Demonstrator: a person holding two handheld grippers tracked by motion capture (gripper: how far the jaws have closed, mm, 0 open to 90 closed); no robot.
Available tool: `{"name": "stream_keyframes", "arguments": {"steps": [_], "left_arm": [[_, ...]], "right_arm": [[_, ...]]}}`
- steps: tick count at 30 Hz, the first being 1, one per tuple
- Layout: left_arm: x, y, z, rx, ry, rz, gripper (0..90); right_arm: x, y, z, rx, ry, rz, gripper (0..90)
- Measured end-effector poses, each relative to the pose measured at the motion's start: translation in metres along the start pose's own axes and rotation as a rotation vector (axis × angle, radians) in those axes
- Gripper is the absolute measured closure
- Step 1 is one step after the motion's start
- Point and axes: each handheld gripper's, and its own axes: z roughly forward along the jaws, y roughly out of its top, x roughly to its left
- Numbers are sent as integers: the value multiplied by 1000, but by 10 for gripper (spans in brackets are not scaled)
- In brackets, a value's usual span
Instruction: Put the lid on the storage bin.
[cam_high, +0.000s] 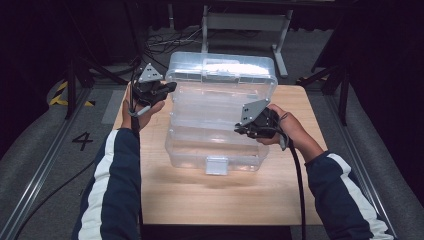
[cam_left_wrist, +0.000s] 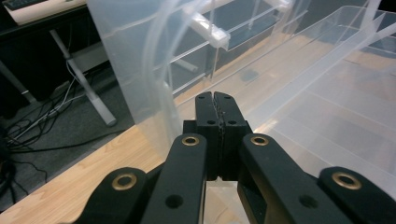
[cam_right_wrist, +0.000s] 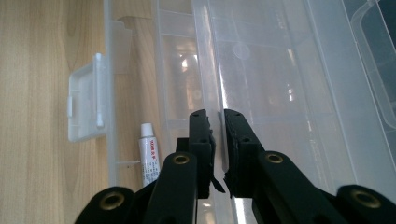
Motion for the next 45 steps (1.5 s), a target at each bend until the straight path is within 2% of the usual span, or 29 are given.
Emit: {"name": "stream_keyframes", "arguments": {"steps": [12,18,33,36,45], "left_arm": [[-1,1,-6,-11,-12,14,900],[-4,2,-12,-31,-20,20,897],[-10,-3,-23,-34,-23,48,892],[-12,-4,-25,-30,-17,67,891],[-14,-9,-29,-33,-30,63,890]], "right_arm": [[4,-3,0,-1,0,7,821],[4,-9,-2,-31,23,20,801],[8,-21,-8,-37,7,39,810],[8,-24,-9,-40,3,42,811],[10,-45,-23,-82,-14,90,800]]}}
